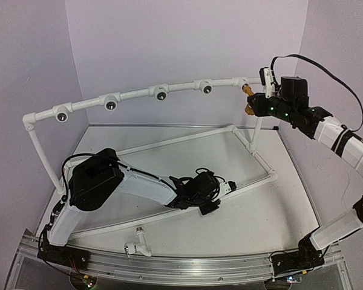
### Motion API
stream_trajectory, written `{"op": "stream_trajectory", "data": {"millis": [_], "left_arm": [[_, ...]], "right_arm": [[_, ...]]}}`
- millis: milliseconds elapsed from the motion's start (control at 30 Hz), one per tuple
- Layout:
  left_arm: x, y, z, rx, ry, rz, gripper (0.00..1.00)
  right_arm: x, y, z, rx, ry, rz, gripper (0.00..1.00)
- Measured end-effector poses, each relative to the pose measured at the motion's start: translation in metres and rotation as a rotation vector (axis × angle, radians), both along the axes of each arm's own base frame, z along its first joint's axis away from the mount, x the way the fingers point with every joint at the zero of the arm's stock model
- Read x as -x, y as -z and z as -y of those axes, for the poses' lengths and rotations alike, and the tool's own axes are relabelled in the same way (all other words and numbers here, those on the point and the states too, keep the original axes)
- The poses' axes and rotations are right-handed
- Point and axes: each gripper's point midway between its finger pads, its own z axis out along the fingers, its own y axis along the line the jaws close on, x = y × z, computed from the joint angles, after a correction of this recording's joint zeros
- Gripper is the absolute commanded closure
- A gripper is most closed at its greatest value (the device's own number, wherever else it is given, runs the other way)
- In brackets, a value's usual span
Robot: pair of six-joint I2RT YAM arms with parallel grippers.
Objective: Install the water faucets
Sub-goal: Screw the water faucet onto the adaptor.
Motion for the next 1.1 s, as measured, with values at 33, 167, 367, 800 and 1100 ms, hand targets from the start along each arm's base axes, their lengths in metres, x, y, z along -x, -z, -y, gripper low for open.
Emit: {"op": "stream_trajectory", "data": {"millis": [33,167,367,800,1100], "left_arm": [[0.000,0.000,0.000,0.000,0.000,0.000,1.00],[0.000,0.000,0.000,0.000,0.000,0.000,1.00],[0.000,0.001,0.000,-0.001,0.000,0.000,1.00],[-0.002,0.001,0.002,0.005,-0.003,0.003,1.00],[-0.004,0.000,0.002,0.006,-0.008,0.008,1.00]], "right_arm": [[0.000,0.000,0.000,-0.021,-0.004,-0.007,1.00],[0.000,0.000,0.000,-0.115,-0.019,-0.044,1.00],[0.000,-0.002,0.000,-0.272,-0.045,-0.105,1.00],[-0.004,-0.018,0.010,-0.608,-0.084,-0.206,1.00],[-0.012,-0.026,0.018,-0.731,-0.078,-0.170,1.00]]}}
